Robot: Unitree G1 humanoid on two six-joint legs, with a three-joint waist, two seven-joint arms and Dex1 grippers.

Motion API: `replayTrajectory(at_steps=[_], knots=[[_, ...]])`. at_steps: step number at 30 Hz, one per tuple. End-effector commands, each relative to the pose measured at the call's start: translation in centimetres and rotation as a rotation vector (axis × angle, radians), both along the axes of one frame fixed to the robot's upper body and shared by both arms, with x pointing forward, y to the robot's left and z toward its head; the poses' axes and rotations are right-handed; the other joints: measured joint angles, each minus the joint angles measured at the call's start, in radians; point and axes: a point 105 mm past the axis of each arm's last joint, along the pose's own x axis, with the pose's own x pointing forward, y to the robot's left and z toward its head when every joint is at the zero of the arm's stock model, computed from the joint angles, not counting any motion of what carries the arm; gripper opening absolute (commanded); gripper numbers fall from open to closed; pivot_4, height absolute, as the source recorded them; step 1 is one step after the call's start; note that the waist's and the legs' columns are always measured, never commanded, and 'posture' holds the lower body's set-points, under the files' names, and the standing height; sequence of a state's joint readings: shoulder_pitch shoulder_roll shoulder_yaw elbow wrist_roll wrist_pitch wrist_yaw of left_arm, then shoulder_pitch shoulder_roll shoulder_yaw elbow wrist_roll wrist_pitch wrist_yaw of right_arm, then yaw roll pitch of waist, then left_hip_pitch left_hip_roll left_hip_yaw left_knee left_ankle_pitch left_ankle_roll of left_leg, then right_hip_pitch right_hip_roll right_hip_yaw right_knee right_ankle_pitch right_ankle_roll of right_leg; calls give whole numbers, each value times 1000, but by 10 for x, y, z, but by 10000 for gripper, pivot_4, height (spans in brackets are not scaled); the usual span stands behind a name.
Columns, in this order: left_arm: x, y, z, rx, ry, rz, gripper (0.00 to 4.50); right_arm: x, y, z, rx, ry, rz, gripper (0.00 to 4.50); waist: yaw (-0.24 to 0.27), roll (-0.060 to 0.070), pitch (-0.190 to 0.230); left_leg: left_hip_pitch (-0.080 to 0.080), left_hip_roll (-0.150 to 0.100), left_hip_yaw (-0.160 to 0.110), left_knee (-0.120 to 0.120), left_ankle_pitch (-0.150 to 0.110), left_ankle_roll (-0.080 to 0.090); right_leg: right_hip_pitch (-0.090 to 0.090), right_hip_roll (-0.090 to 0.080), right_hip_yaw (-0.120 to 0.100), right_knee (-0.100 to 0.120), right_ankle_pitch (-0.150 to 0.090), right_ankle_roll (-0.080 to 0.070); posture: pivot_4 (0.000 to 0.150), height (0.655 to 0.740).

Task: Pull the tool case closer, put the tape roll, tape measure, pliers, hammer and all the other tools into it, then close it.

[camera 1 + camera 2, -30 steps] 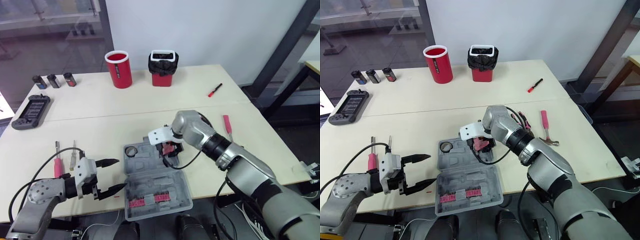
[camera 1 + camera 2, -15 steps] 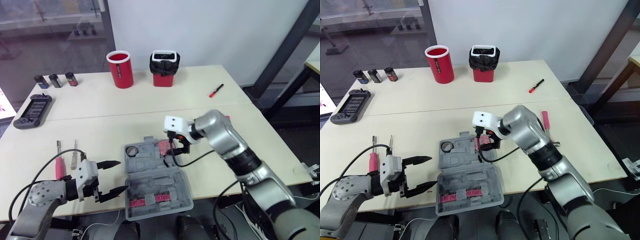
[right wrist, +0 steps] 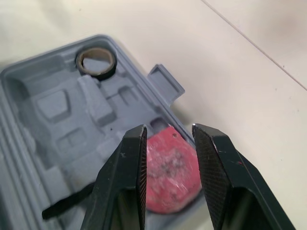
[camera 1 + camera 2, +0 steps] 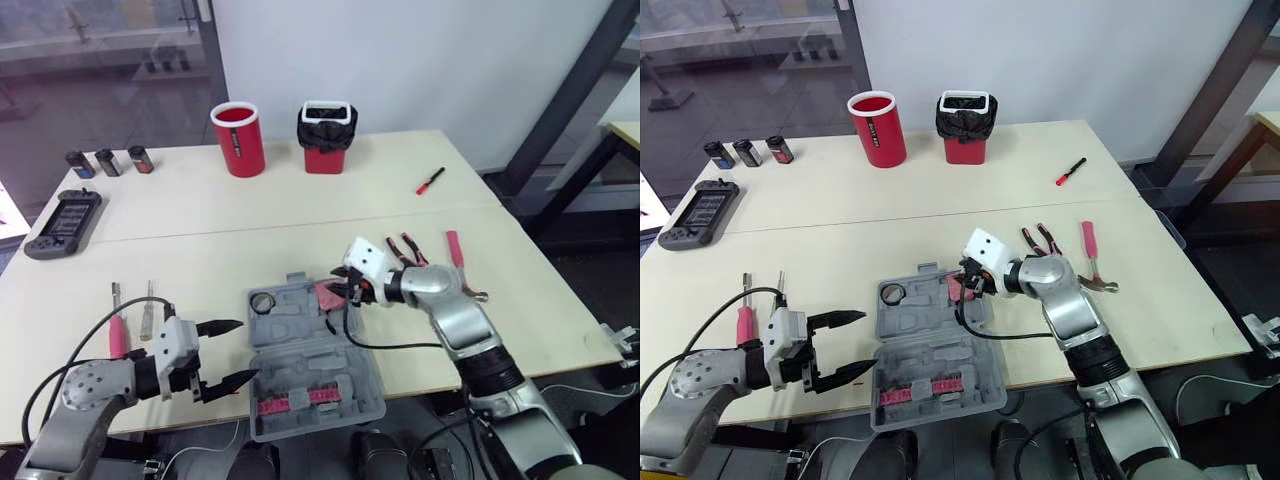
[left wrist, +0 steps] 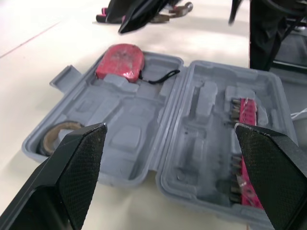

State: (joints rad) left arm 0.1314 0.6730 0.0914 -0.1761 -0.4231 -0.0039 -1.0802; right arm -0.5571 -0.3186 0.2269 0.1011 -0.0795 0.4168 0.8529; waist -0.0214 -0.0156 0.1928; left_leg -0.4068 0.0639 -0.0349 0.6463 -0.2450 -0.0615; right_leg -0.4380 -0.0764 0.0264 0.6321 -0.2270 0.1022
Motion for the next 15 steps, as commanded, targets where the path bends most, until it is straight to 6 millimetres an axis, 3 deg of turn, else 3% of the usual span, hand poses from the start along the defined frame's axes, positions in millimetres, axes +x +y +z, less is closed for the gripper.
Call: replayTrajectory(at_steps=[1,11,15], knots=[[1,-3,3,-1,-12,-8,45000,8,0,-1,31,-54,-28,15762,0,0,0,0,0,0,0,0,0,0,0,0,0,0,0,1500,7387],[2,-2,4,3,-14,4,45000,2,-10,-42,0,141,-76,15762,1,0,0,0,0,0,0,0,0,1,0,0,0,0,0,1500,7387],[3,-2,5,6,-16,9,45000,1,-25,-77,-97,317,-182,15762,0,-1,-1,5,0,0,0,0,0,5,0,0,0,0,0,1500,7387]])
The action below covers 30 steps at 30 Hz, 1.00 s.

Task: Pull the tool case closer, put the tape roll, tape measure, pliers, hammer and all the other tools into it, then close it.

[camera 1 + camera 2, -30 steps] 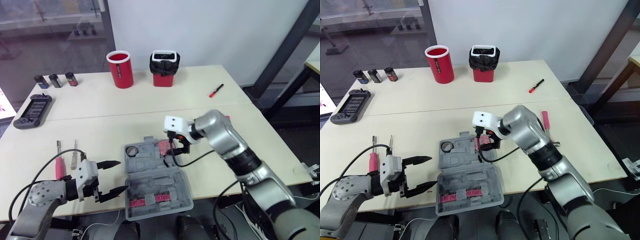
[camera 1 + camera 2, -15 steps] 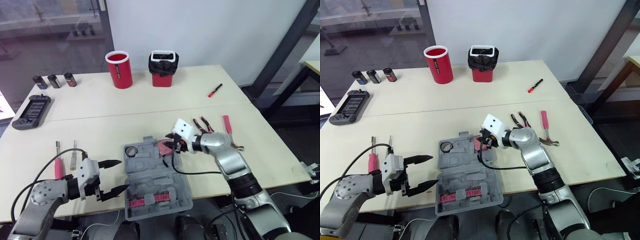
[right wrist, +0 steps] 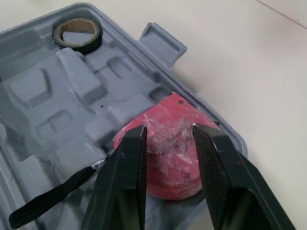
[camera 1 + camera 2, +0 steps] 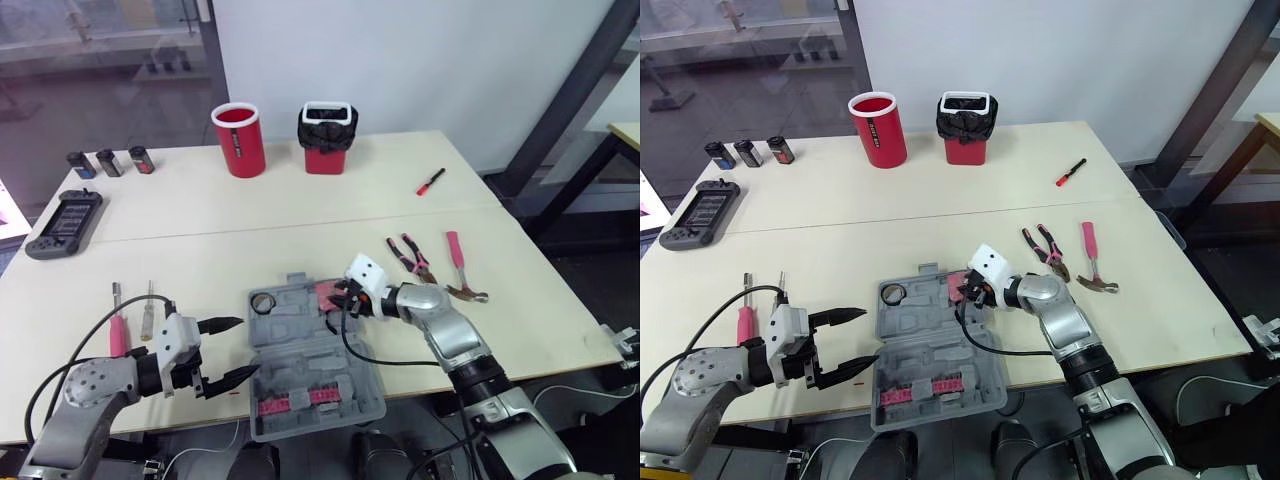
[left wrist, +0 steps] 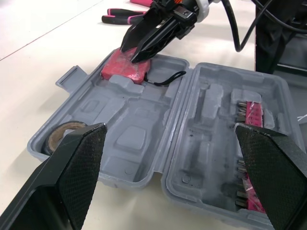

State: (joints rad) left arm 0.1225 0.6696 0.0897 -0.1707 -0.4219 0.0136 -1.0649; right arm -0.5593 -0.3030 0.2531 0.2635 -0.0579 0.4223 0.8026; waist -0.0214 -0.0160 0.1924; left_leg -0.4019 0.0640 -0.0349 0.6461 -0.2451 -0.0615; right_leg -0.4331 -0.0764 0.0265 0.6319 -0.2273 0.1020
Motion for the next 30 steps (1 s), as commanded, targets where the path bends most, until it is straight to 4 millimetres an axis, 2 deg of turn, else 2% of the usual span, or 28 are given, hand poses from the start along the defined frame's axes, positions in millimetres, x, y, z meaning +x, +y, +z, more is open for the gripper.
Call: replayTrajectory(at_steps=[1,4,8,12,15,16,18,19,21,24,29,30], knots=[[0,-3,6,11,-27,-9,45000,-5,-21,-44,-97,219,-128,15762,0,0,0,2,0,0,-1,0,0,2,0,0,-1,0,0,1500,7387],[0,-2,7,14,-30,-7,45000,-8,-26,-56,-132,296,-168,15762,1,-2,-6,10,0,0,-2,0,0,9,0,0,-2,0,0,1500,7387],[0,-2,7,16,-31,-8,45000,-17,-23,-69,-160,369,-172,15762,2,-4,-19,10,0,0,-2,0,0,9,-1,0,-3,-1,0,1500,7387],[-1,-2,7,18,-29,-9,45000,-11,-13,-58,-119,332,-169,15762,0,-4,-25,10,0,0,-3,0,0,9,-1,0,-3,-1,0,1500,7387],[-1,-1,7,19,-28,-7,45000,-8,-2,-40,-52,262,-123,15762,-1,-4,-26,11,0,0,-3,0,0,9,-1,0,-3,-1,0,1500,7387],[0,2,8,19,-29,2,45000,-2,10,-4,72,158,-80,15762,-1,-4,-25,10,0,0,-3,0,0,9,-1,0,-3,-1,0,1500,7387],[2,10,12,13,-29,27,45000,3,12,66,254,-42,-41,15762,1,-3,-22,9,0,0,-4,0,0,7,-1,0,-3,-1,0,1500,7387],[3,12,14,11,-28,37,45000,2,9,87,302,-99,-37,15762,1,1,-18,7,0,0,-5,0,0,5,-1,0,-3,-1,0,1500,7387],[4,21,16,6,-13,66,45000,0,-8,112,324,-179,-66,15762,1,5,-15,-1,0,0,-3,0,0,-1,-1,0,-1,-1,0,1500,7387],[8,44,23,-3,-7,167,45000,-11,-57,127,295,-223,-164,15762,11,4,-16,-4,0,0,-3,0,0,-4,-1,0,-2,-1,1,1500,7387],[5,93,29,26,3,347,45000,-50,-139,103,146,-143,-319,15762,10,3,-15,-6,0,0,-4,-1,0,-3,-1,-1,-8,-3,2,1500,7387],[2,109,27,52,10,398,45000,-61,-159,95,101,-128,-357,15762,7,4,-15,-6,0,1,-4,-1,0,-3,-2,-1,-9,-2,2,1500,7387]])
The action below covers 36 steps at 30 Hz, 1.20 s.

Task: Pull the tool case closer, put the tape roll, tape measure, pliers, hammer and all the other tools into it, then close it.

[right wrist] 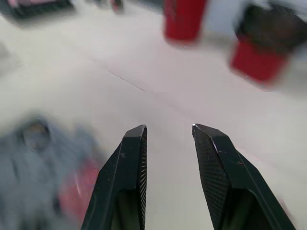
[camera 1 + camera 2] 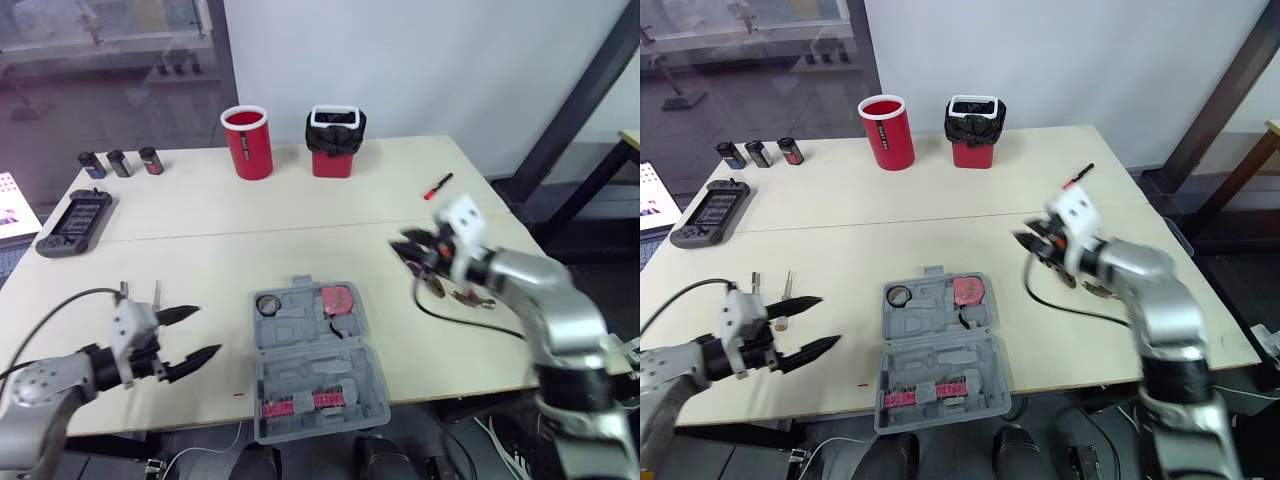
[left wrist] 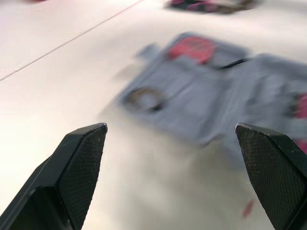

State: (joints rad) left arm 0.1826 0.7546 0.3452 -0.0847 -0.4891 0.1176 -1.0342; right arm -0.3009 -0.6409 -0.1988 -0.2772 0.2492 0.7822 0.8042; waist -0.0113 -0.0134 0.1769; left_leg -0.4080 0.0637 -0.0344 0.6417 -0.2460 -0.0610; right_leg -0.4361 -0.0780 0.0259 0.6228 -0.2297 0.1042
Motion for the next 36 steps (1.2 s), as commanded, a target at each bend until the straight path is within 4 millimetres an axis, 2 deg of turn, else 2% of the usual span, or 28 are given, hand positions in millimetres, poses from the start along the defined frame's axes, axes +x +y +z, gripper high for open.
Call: replayTrajectory(at_steps=[1,2,4,7,13,16,24,28,31,34,36], knots=[[-6,45,10,58,-17,140,45000,-31,-45,6,-78,-23,-65,15762,-4,2,1,0,0,1,0,0,0,0,0,0,0,0,0,1500,7387],[-7,62,8,86,-16,198,45000,-40,-60,1,-92,-7,-92,20870,-5,2,1,0,0,1,0,0,0,-1,-1,0,0,0,0,1500,7387],[-13,97,4,107,-6,333,45000,-57,-89,-7,-118,20,-159,28093,-13,1,1,2,0,2,-3,0,1,-1,0,0,-2,0,0,1500,7387],[-36,146,-6,175,34,491,45000,-83,-129,-23,-198,63,-250,43275,-21,-2,2,5,0,2,-5,0,1,0,-1,0,-3,0,1,1500,7387],[-70,190,-18,257,113,609,45000,-99,-153,-28,-167,69,-327,44201,-34,-6,2,5,0,6,-6,-1,0,-1,-5,0,-10,0,0,1500,7387],[-74,200,-18,264,112,639,45000,-102,-155,-28,-157,56,-322,44201,-33,-8,2,6,1,7,-7,-1,-1,-5,-5,-1,-10,1,-1,1500,7387],[-62,189,-21,238,93,588,45000,-101,-153,-26,-159,42,-320,44201,-24,-9,2,6,1,8,-14,-1,0,-4,-5,-2,-8,3,-5,1500,7387],[-53,175,-25,219,93,525,45000,-98,-139,-19,-120,31,-302,44201,-25,-9,2,6,1,8,-14,-1,0,-4,-5,-2,-8,3,-5,1500,7387],[-42,142,-32,162,98,405,45000,-93,-107,-8,-28,21,-239,44201,-29,-8,2,6,1,8,-13,-1,0,-3,-5,-1,-8,4,-5,1500,7387],[-32,79,-40,98,97,211,45000,-86,-67,-11,16,28,-190,44201,-30,-10,1,10,1,8,-13,-1,0,0,-4,-1,-8,4,-5,1500,7387],[-29,51,-39,66,87,142,45000,-81,-53,-16,23,38,-206,44201,-29,-13,2,14,2,8,-13,-1,-1,5,-5,-1,-8,4,-5,1500,7387]])
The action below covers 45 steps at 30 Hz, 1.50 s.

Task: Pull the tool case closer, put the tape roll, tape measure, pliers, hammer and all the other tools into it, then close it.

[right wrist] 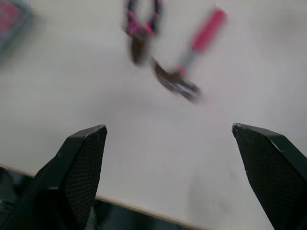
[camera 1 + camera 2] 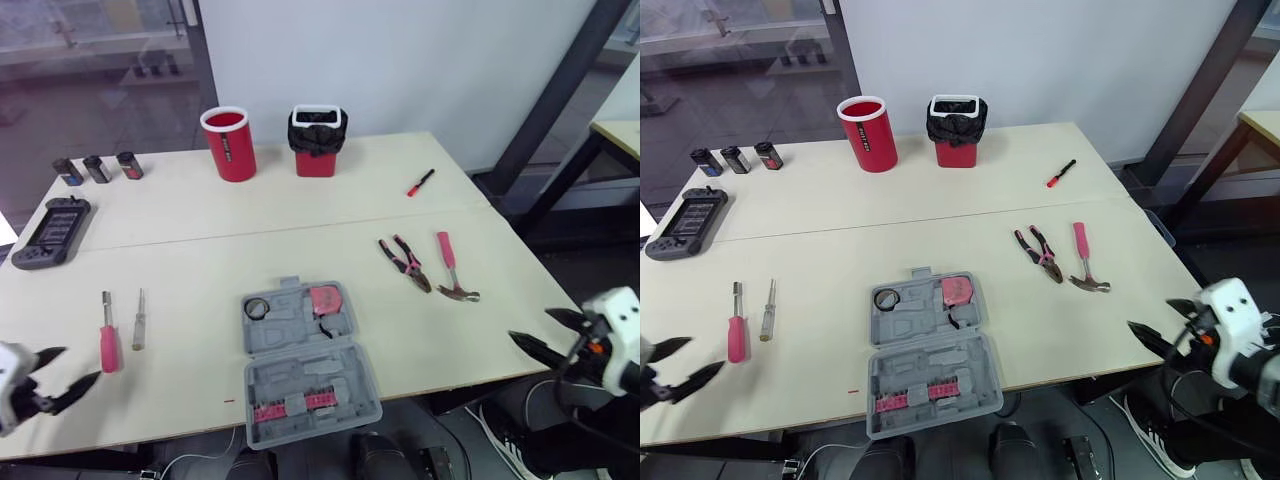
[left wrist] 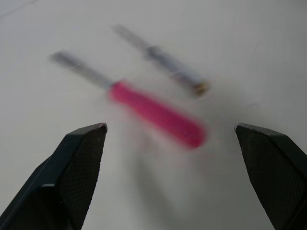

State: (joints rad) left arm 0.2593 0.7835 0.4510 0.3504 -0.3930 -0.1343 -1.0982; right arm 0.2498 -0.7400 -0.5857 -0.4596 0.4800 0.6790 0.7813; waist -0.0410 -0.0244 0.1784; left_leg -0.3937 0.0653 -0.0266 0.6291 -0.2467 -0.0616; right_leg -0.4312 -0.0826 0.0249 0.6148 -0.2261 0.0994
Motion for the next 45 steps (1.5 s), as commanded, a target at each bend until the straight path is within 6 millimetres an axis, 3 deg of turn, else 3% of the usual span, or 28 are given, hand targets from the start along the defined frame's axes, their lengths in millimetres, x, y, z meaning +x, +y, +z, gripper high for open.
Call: replayTrajectory(at_steps=[1,7,17,26,33,38,41,45], knots=[[10,-51,13,-49,-48,-143,45000,11,31,-4,20,-2,-23,44201,1,-3,0,1,0,0,0,0,0,1,0,0,0,0,0,1500,7387],[8,-123,22,-111,-71,-345,45000,47,59,-27,38,34,-186,44201,-1,-3,0,1,0,0,2,0,0,1,0,0,-1,0,-1,1500,7387],[4,-172,46,-200,-96,-481,45000,122,65,-46,-12,94,-292,44201,-1,-1,1,0,0,-1,0,0,1,0,2,0,0,0,-1,1500,7387],[-2,-188,55,-255,-110,-487,45000,155,75,-52,-34,99,-233,44201,-2,0,2,1,0,-2,0,1,1,1,4,1,2,0,0,1500,7387],[-6,-192,63,-321,-182,-488,45000,165,78,-61,-28,117,-204,44201,-2,1,2,1,0,-2,1,1,1,1,4,1,3,0,0,1500,7387],[-9,-194,54,-252,-162,-499,45000,169,72,-68,-17,144,-231,44201,-3,1,2,1,0,-2,1,1,1,1,4,1,3,0,0,1500,7387],[-8,-194,55,-256,-163,-492,45000,171,74,-68,4,141,-222,35381,-3,1,2,1,0,-2,1,1,1,1,4,1,3,0,0,1500,7387],[-8,-193,53,-251,-163,-490,45000,176,75,-69,9,138,-217,15086,-3,1,2,1,0,-2,1,1,1,1,4,1,3,0,0,1500,7387]])
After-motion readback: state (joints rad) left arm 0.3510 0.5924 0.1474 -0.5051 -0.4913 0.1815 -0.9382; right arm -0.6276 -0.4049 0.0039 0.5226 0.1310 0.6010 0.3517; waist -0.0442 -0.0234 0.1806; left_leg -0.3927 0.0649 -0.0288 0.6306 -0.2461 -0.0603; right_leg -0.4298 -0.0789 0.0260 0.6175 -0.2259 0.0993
